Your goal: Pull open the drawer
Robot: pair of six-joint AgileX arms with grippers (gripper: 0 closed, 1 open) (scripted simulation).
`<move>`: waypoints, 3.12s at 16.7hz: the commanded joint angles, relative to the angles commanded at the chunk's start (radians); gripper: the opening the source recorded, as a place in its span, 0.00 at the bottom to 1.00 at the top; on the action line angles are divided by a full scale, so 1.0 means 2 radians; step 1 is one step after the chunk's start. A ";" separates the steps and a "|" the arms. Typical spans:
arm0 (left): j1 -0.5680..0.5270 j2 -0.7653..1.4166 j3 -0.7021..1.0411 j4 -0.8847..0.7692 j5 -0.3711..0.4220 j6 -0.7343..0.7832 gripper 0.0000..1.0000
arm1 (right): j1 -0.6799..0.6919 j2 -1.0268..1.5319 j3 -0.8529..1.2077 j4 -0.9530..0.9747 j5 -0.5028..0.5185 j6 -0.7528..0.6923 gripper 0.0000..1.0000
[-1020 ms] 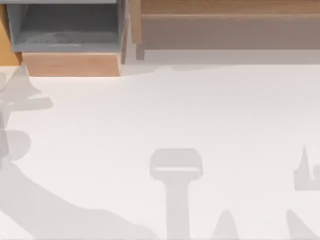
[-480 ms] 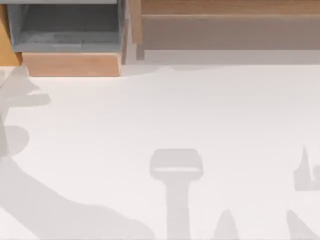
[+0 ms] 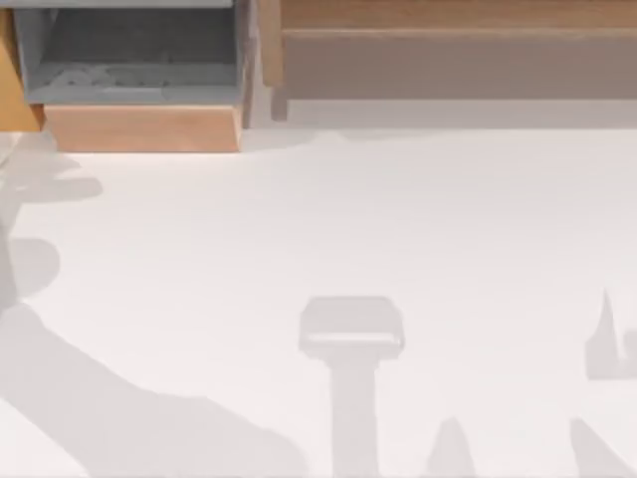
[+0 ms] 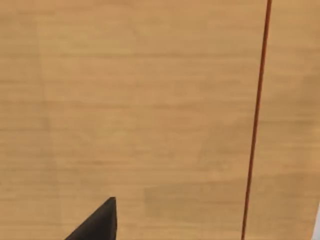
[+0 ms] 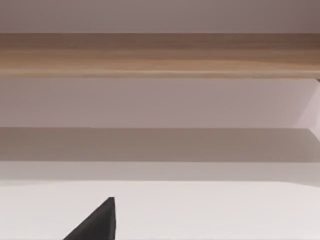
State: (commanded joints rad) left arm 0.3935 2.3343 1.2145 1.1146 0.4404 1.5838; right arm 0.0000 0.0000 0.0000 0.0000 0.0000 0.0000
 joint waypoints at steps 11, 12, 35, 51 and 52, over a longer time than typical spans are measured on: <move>0.000 0.000 0.000 0.000 0.000 0.000 0.10 | 0.000 0.000 0.000 0.000 0.000 0.000 1.00; 0.000 0.000 0.000 0.000 0.000 0.000 0.02 | 0.000 0.000 0.000 0.000 0.000 0.000 1.00; 0.035 -0.056 -0.137 0.067 0.034 -0.001 0.00 | 0.000 0.000 0.000 0.000 0.000 0.000 1.00; 0.096 -0.118 -0.276 0.151 0.094 0.004 0.00 | 0.000 0.000 0.000 0.000 0.000 0.000 1.00; 0.103 -0.123 -0.290 0.159 0.103 0.004 0.00 | 0.000 0.000 0.000 0.000 0.000 0.000 1.00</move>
State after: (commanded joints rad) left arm 0.6003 2.0882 0.6350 1.4325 0.6457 1.5925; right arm 0.0000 0.0000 0.0000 0.0000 0.0000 0.0000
